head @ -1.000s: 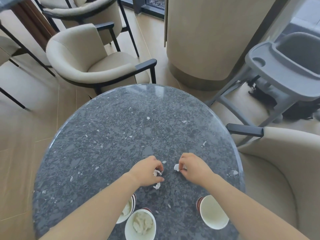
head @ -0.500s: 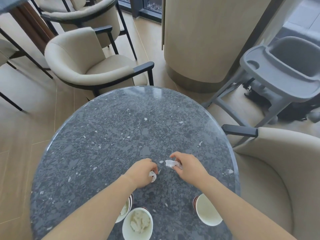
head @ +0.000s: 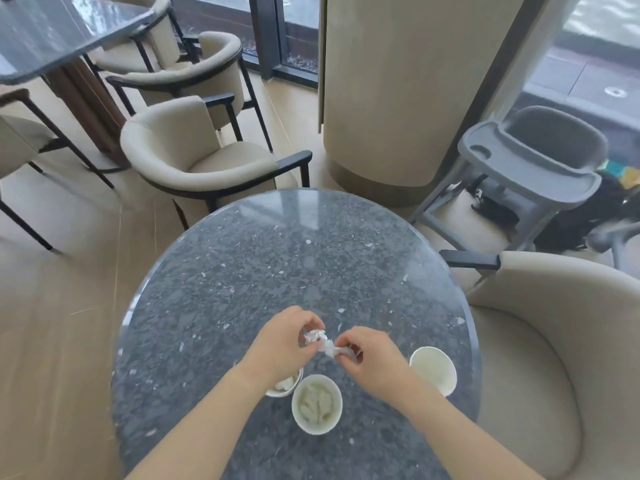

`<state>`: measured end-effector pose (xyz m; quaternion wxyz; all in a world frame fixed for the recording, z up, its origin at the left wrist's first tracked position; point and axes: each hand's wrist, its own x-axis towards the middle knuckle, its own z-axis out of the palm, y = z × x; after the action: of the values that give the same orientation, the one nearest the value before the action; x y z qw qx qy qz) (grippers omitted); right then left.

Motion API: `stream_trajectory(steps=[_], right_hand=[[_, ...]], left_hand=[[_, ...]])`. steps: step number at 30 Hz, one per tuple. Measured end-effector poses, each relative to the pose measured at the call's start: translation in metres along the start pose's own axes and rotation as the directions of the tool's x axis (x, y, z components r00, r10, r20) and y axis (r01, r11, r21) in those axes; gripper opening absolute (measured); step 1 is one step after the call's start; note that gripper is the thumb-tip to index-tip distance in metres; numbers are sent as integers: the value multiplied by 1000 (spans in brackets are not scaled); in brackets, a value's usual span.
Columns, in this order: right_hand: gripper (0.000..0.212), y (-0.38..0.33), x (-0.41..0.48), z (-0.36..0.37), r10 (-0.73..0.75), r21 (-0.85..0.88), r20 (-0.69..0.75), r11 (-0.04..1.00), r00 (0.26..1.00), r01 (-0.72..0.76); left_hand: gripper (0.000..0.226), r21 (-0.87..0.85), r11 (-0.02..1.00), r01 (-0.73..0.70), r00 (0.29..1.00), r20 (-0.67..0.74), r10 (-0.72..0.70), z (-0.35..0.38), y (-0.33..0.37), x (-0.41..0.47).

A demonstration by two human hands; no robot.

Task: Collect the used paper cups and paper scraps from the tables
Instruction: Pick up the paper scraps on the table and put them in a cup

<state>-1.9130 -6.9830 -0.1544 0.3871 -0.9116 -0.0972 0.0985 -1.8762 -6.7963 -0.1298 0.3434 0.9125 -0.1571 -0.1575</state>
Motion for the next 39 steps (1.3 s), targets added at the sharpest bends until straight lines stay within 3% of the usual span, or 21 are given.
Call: stream_trajectory(steps=[6,10,15,20,31,35,39], right_hand=[[12,-32,-41,27,82,13,-32,997,996,-81],[27,-42,-54,36,121,-19,-49,992,991,-122],[34,-50,-72,42,203,18,-174,979,963,-203],[44,-55,-82,46,291,71,-243,957,925,-283],[38,-33,-113,30,265,72,-275,964,924,-256],[35,-12,-107,7,229,45,-273,973,934,-225],[25,20,-107,-18,110,-196,-263,967,958,-165]], left_hand=[[14,-69,997,20,999,-39,-23,-1,1,-58],[15,-23,1000,-21,1000,-14,20,-3,1,-72],[16,38,994,-106,994,18,105,4,6,-78],[34,145,977,-155,984,114,139,14,6,-76],[39,193,969,-156,977,173,123,35,1,-79],[53,315,939,-137,966,254,56,45,16,-70],[44,407,911,-61,965,258,-50,59,27,-65]])
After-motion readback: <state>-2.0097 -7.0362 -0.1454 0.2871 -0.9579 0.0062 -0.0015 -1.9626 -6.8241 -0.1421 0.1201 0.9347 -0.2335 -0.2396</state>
